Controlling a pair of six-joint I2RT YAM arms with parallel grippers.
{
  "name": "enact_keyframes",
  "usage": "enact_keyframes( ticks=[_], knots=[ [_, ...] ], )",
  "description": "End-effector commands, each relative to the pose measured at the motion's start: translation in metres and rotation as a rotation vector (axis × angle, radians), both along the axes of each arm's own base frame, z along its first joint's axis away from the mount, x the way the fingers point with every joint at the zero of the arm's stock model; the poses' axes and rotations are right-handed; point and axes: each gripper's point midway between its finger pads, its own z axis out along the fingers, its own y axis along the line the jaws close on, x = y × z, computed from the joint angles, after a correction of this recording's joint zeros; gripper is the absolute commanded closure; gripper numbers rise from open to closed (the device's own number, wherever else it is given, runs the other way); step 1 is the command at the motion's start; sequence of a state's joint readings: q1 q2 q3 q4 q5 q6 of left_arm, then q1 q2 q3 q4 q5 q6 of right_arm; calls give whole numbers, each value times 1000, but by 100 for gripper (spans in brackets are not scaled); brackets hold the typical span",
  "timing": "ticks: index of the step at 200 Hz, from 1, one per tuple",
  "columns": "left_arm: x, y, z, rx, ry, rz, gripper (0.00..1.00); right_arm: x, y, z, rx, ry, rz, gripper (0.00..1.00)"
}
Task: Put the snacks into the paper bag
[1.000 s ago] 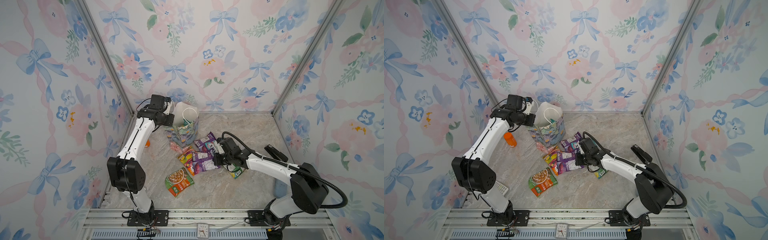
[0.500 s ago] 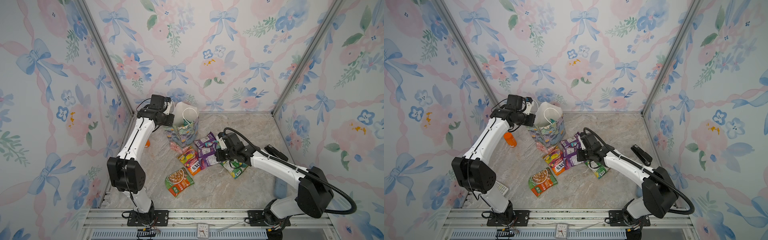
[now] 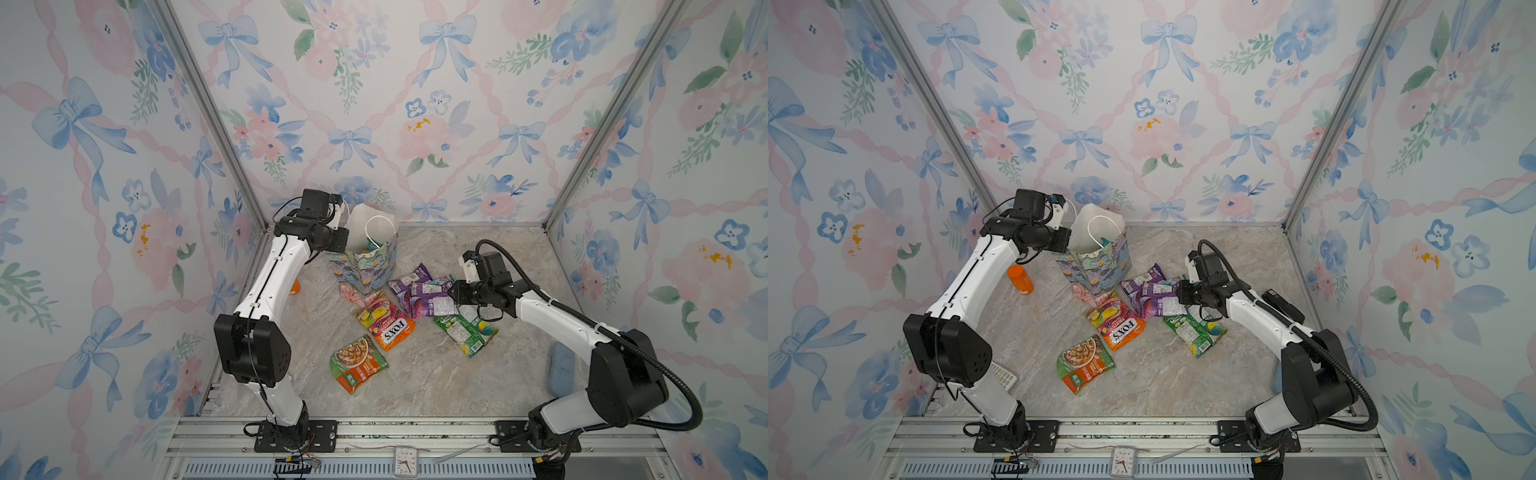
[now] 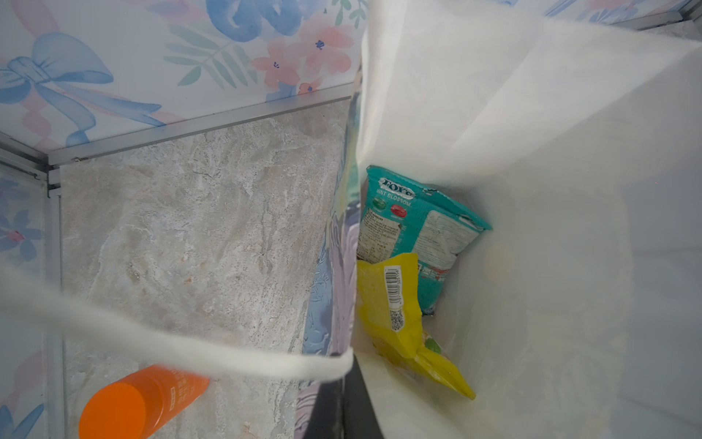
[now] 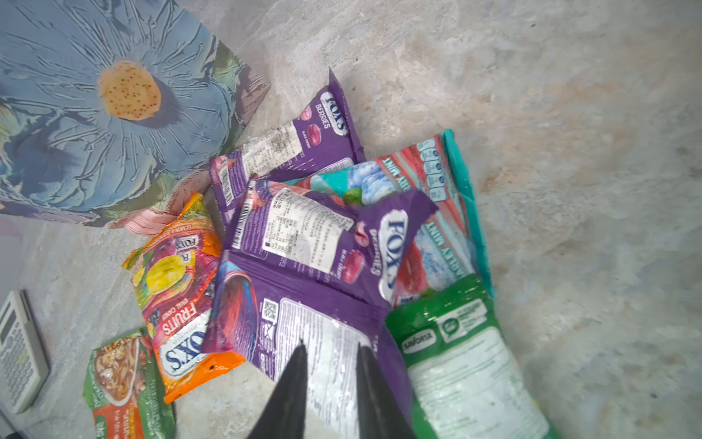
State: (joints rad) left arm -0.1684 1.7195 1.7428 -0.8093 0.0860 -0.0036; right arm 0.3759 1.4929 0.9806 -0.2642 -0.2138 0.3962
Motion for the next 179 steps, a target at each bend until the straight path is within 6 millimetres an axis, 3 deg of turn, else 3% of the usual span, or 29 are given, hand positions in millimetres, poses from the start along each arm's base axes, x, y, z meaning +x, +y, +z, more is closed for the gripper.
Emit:
enact_keyframes(
  ticks=[1,37,92,124,179],
  knots=[
    [-13,-2,-26,3,102,1,100,-7,-7,4,106,5,-28,64],
    [-13,-3,-26,2,105,0,100,-34,-20,-8,145,55,-79,51],
    [-13,-3,-29,1,110,-2,100,-71,-23,-33,304,153,-189,46],
    [-14,-3,-27,1,107,-2,100,-72,-22,-38,396,147,-245,44],
    [-15,-4,-25,-2,102,-4,100,-56,-13,-45,512,148,-286,45]
  ],
)
